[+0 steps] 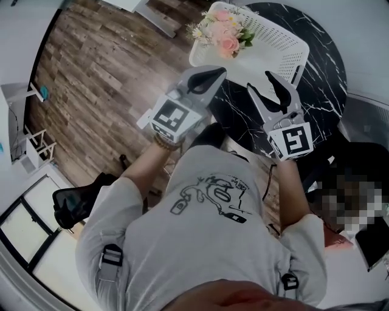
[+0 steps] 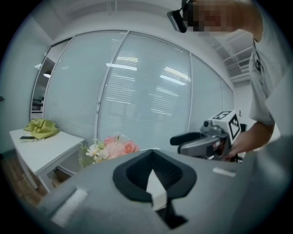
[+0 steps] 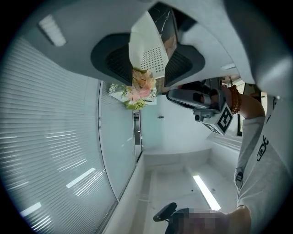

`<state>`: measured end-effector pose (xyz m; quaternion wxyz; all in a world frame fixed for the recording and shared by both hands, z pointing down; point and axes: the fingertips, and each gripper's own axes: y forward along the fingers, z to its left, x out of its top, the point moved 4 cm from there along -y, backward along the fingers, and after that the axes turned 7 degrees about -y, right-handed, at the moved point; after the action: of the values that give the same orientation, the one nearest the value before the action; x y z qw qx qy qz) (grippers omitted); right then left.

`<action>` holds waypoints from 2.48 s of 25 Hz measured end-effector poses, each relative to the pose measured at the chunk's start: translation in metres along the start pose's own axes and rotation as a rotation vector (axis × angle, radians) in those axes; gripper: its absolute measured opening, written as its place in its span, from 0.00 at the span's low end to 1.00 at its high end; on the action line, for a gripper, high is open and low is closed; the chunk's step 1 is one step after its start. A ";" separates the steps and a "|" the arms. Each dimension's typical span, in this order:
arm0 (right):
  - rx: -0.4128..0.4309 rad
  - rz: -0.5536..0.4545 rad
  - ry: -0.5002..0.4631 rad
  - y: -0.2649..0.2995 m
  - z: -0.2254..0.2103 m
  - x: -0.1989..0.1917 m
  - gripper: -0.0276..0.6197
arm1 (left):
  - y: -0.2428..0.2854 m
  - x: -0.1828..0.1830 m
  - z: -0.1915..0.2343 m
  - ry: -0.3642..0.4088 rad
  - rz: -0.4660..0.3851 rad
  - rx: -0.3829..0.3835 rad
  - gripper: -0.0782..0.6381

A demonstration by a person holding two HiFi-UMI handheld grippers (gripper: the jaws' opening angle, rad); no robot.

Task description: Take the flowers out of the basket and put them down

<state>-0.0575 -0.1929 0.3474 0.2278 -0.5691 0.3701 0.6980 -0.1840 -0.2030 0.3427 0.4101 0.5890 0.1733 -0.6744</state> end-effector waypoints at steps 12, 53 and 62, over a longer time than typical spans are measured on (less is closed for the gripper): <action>0.089 0.112 -0.024 0.073 -0.034 -0.057 0.56 | 0.026 -0.034 0.064 0.019 0.088 0.053 0.11; 0.298 0.104 -0.063 0.197 -0.055 -0.142 0.69 | 0.049 -0.058 0.115 -0.047 0.124 0.087 0.11; 0.295 0.080 -0.069 0.195 -0.058 -0.141 0.58 | 0.044 -0.058 0.117 -0.048 0.120 0.095 0.11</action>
<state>-0.1304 -0.3449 0.5290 0.2934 -0.4900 0.4830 0.6637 -0.2285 -0.2932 0.4369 0.4255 0.6008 0.0958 -0.6699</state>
